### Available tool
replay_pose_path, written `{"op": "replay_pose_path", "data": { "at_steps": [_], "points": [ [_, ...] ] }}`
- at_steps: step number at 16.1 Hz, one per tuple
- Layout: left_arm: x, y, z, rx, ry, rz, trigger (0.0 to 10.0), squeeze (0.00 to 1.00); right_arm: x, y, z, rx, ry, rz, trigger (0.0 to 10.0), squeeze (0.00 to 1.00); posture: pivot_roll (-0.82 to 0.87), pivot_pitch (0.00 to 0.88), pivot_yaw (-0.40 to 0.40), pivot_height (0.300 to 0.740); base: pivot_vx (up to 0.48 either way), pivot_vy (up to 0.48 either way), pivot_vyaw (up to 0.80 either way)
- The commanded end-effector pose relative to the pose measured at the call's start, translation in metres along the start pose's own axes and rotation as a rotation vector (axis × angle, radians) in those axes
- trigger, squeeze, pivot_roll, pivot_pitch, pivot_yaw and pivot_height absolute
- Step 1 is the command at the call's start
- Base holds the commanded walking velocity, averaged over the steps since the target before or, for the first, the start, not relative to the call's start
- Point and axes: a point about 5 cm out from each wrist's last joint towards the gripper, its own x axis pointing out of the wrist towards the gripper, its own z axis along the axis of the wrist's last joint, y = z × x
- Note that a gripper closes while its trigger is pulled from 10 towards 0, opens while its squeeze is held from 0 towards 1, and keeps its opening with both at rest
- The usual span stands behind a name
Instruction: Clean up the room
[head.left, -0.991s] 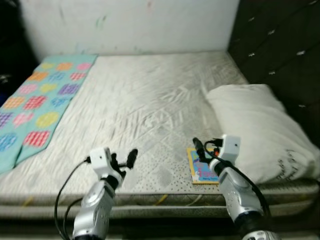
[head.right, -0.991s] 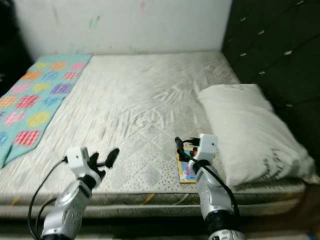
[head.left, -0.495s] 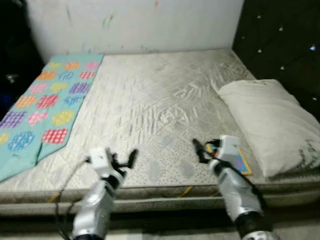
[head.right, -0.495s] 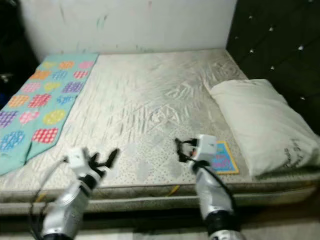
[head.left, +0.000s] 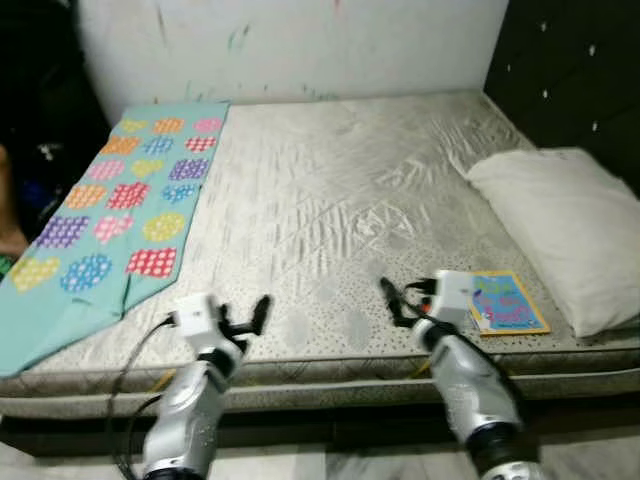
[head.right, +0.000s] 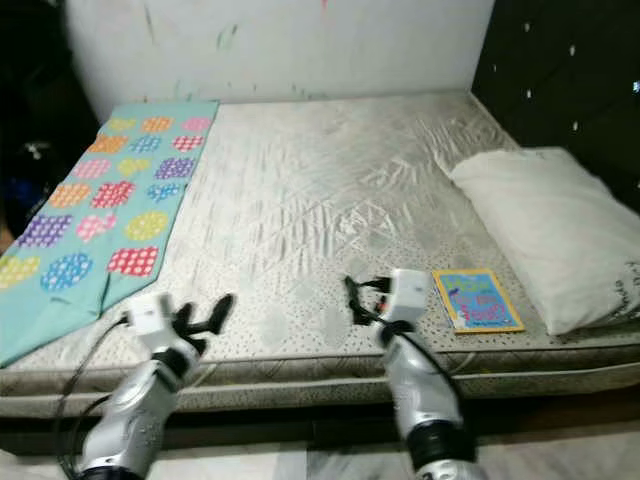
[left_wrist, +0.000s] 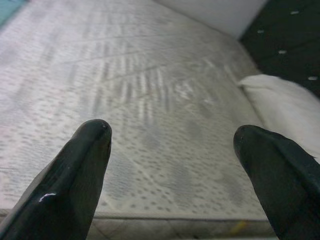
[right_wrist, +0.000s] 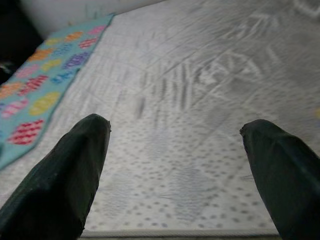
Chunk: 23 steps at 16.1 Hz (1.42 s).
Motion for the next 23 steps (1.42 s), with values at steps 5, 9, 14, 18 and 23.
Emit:
{"op": "replay_pose_path", "data": {
  "at_steps": [5,9,14,18,23],
  "points": [
    [-0.0009,0.0048,0.0054,0.007,-0.012,0.003,10.0,0.0,0.0036,0.008,0.003,-0.005,-0.004,0.025,10.0,0.0,-0.09,0.0,0.039,0.74,0.237,0.0,0.0],
    [-0.0009,0.0048,0.0055,0.008,-0.009,0.001,10.0,0.0,0.0037,0.0086,0.003,-0.004,-0.004,0.025,10.0,0.0,-0.09,0.0,0.039,0.74,0.346,0.0,0.0],
    [-0.0005,0.0057,0.0054,0.011,-0.004,0.013,10.0,0.0,0.0041,0.0088,0.003,-0.002,-0.003,0.025,10.0,0.0,-0.09,0.0,0.039,0.74,0.334,0.0,0.0],
    [0.0006,0.0077,0.0055,0.012,-0.002,0.032,10.0,0.0,0.0046,0.0089,0.0033,-0.003,-0.001,0.028,10.0,0.0,-0.08,0.0,0.039,0.74,0.0,0.0,0.0],
    [0.001,0.0066,0.0064,0.005,-0.011,0.019,10.0,0.0,0.0052,0.0099,0.0035,-0.009,-0.002,0.033,10.0,0.0,-0.09,0.0,0.038,0.74,0.0,0.071,0.0]
  ]
}}
